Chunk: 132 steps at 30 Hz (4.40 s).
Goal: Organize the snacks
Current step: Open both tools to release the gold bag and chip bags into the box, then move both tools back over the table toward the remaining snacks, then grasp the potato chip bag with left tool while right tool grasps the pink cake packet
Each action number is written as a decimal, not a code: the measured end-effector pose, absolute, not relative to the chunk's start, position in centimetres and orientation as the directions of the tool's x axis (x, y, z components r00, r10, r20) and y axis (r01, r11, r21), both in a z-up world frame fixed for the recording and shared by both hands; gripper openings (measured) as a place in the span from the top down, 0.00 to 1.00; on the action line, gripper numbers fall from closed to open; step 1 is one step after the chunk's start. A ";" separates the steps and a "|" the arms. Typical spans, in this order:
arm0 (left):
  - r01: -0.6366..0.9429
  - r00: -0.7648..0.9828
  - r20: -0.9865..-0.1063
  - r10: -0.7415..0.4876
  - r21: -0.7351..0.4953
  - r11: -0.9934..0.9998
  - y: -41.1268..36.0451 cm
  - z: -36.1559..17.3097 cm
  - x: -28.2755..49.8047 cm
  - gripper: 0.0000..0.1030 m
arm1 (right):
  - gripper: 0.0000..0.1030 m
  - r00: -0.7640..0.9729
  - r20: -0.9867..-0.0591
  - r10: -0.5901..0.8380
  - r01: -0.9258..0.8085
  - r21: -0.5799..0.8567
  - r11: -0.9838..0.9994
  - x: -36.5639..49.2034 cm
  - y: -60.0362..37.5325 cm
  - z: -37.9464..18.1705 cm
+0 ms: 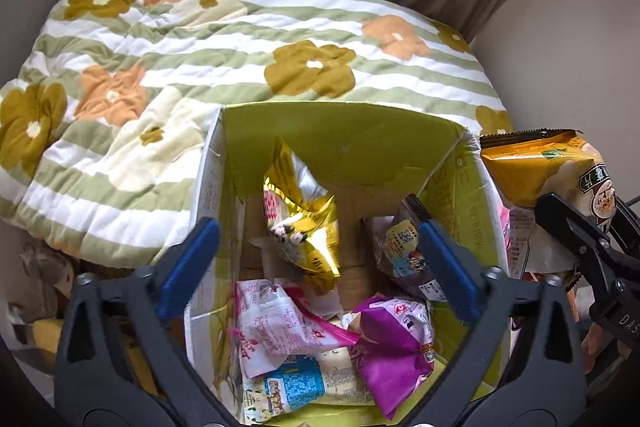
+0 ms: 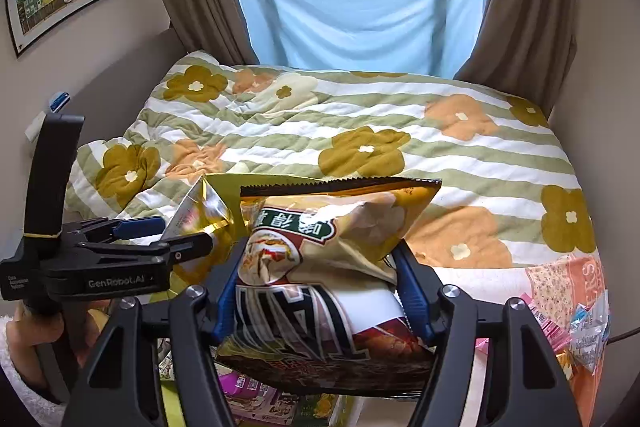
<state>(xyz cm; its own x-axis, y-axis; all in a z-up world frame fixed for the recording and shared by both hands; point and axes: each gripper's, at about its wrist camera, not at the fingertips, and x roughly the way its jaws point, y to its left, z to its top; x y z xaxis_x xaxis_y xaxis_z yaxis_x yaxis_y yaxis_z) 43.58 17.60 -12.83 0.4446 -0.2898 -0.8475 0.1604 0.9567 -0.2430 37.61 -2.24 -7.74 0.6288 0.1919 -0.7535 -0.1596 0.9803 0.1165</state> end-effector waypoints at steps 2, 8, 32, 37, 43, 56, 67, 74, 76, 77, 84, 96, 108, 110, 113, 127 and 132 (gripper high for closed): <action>0.158 0.433 -0.850 -0.300 -0.255 0.954 18.0 -13.2 43.5 0.00 | 0.39 0.622 -0.759 0.191 -0.155 0.119 0.981 38.0 -2.2 -7.8; 0.132 0.451 -0.843 -0.295 -0.264 0.956 19.4 -13.5 42.0 0.00 | 0.39 0.608 -0.763 0.219 -0.174 0.141 0.975 39.3 -1.5 -8.0; 0.071 0.457 -0.851 -0.260 -0.256 0.964 19.3 -13.3 39.6 0.00 | 0.13 0.501 -0.780 0.374 -0.142 0.353 0.925 41.8 -2.4 -10.4; 0.087 0.459 -0.850 -0.257 -0.245 0.966 18.9 -12.8 38.7 0.00 | 0.13 0.521 -0.773 0.362 -0.134 0.345 0.929 40.6 -2.7 -9.5; 0.111 0.481 -0.841 -0.248 -0.223 0.969 18.8 -11.5 37.6 0.00 | 0.13 0.555 -0.758 0.342 -0.126 0.330 0.936 38.7 -3.0 -8.1; 0.206 0.498 -0.816 -0.293 -0.216 0.954 14.5 -8.6 35.4 0.00 | 0.13 0.632 -0.731 0.258 -0.046 0.297 0.954 33.0 -8.2 -5.8; 0.266 0.506 -0.811 -0.294 -0.178 0.948 0.8 -7.1 32.8 0.00 | 0.13 0.636 -0.745 0.203 -0.050 0.223 0.974 29.8 -19.3 -5.5; 0.207 0.504 -0.838 -0.211 -0.120 0.971 -8.6 -10.2 30.9 0.00 | 0.13 0.595 -0.775 0.214 -0.155 0.150 0.976 29.4 -25.9 -7.7; 0.180 0.496 -0.848 -0.188 -0.111 0.977 -10.5 -11.3 30.7 0.00 | 0.13 0.576 -0.785 0.228 -0.197 0.137 0.971 29.7 -27.2 -8.6; 0.168 0.491 -0.853 -0.174 -0.104 0.980 -11.1 -11.9 30.6 0.00 | 0.13 0.565 -0.792 0.231 -0.214 0.130 0.968 29.9 -27.7 -9.0; 0.095 0.478 -0.878 -0.024 0.025 0.995 -13.9 -15.4 30.7 0.00 | 0.13 0.468 -0.846 0.255 -0.329 0.101 0.939 32.0 -28.8 -12.4; 0.038 0.418 -0.905 0.080 0.105 0.994 -15.1 -21.2 33.9 0.00 | 0.13 0.343 -0.907 0.244 -0.425 0.081 0.901 35.4 -27.0 -17.9; 0.055 0.414 -0.878 0.242 0.289 0.956 -16.6 -24.4 36.1 0.07 | 0.13 0.252 -0.954 0.164 -0.454 0.034 0.890 37.7 -25.8 -22.2; 0.056 0.394 -0.881 0.262 0.308 0.950 -16.6 -25.1 36.4 0.12 | 0.13 0.237 -0.957 0.165 -0.459 0.039 0.888 37.8 -25.9 -22.6; 0.040 0.360 -0.896 0.262 0.295 0.955 -16.1 -26.1 36.9 0.17 | 0.13 0.219 -0.962 0.164 -0.463 0.045 0.885 38.1 -25.9 -23.1; 0.012 0.326 -0.927 0.183 0.198 0.980 -14.4 -26.0 36.1 0.40 | 0.13 0.155 -0.977 0.146 -0.464 0.058 0.884 38.9 -25.5 -25.6; 0.000 0.331 -0.929 0.168 0.178 0.984 -14.3 -25.4 35.7 0.40 | 0.13 0.120 -0.983 0.138 -0.461 0.068 0.885 39.1 -25.3 -26.6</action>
<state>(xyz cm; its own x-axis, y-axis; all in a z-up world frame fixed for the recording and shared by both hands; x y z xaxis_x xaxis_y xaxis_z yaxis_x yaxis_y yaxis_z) 35.71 -14.29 -25.37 0.3306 0.1682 -0.9287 0.0003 0.9840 0.1783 39.05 -25.29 -26.56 0.1196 0.1379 -0.9832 -0.4611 0.8847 0.0680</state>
